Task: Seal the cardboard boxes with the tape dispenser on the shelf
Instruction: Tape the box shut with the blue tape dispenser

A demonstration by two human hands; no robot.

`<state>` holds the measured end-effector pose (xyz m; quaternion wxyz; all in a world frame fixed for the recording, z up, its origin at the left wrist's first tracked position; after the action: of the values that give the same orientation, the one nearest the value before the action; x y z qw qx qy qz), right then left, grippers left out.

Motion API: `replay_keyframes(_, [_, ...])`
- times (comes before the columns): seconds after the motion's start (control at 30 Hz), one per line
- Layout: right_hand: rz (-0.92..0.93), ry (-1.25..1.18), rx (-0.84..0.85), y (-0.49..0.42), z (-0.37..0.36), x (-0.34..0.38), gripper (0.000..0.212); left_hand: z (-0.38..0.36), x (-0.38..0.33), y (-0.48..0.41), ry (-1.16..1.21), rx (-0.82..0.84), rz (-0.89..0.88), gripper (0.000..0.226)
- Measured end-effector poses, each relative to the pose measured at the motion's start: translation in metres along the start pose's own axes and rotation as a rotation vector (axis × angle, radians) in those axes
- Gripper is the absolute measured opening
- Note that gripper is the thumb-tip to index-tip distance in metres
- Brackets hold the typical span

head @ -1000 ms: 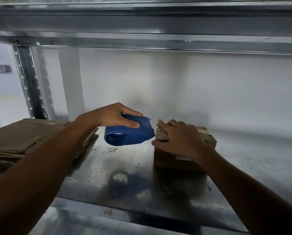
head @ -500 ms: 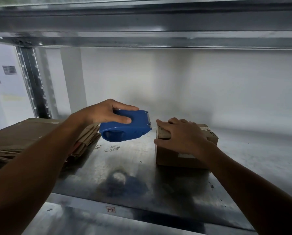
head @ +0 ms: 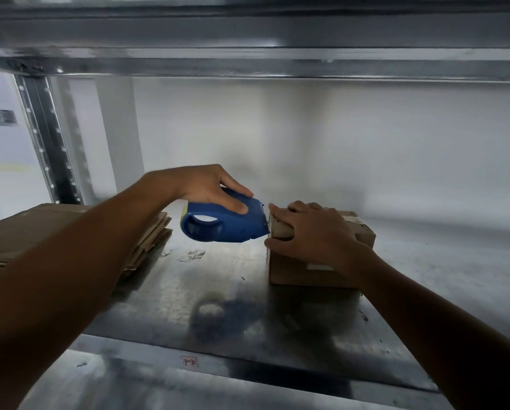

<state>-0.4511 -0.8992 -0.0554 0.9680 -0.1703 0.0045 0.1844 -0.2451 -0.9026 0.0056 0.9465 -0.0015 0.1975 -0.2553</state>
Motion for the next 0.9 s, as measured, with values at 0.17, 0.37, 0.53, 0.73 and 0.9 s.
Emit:
replay_keyframes(0.17, [0.003,-0.004,0.016,0.000,-0.001,0.002,0.086,0.011,-0.015,-0.015,-0.125,0.068,0.027,0.048])
replay_keyframes(0.37, [0.013,0.004,0.022,0.000,0.003,0.005,0.083,0.021,-0.033,-0.033,-0.271,0.167,0.067,0.043])
replay_keyframes(0.53, [0.011,0.004,0.015,0.003,0.004,0.004,0.080,0.021,-0.038,-0.042,-0.262,0.226,0.061,0.040])
replay_keyframes(0.73, [-0.004,-0.056,-0.016,0.008,0.007,-0.001,0.081,-0.014,-0.009,-0.041,-0.422,0.376,0.098,0.056])
replay_keyframes(0.9, [0.005,-0.037,-0.014,0.003,0.006,-0.001,0.080,-0.017,0.012,-0.030,-0.235,0.042,-0.027,0.056])
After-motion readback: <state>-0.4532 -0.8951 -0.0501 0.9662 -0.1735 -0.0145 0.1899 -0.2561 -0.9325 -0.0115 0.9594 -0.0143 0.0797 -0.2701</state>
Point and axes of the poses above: each hand's wrist, its own y-axis away from the middle knuckle, its own z-axis out of the back of the hand, x = y × z, the point moved 7 cm from there along -y, towards the middle knuckle, and after that the axes turned 11 degrees about -z, right-handed, at the moved point
